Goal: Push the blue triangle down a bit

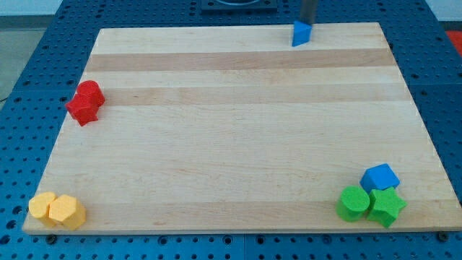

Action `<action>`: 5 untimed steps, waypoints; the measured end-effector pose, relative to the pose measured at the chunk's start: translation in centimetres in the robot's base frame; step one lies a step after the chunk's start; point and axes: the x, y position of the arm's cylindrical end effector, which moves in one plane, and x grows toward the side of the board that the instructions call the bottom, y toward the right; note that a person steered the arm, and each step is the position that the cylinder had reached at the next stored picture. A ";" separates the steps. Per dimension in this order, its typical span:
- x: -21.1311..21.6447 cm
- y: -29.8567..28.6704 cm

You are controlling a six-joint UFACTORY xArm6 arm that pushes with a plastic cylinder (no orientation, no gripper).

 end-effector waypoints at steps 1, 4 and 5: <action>0.4 -3.5; 1.3 -3.6; 4.3 -3.7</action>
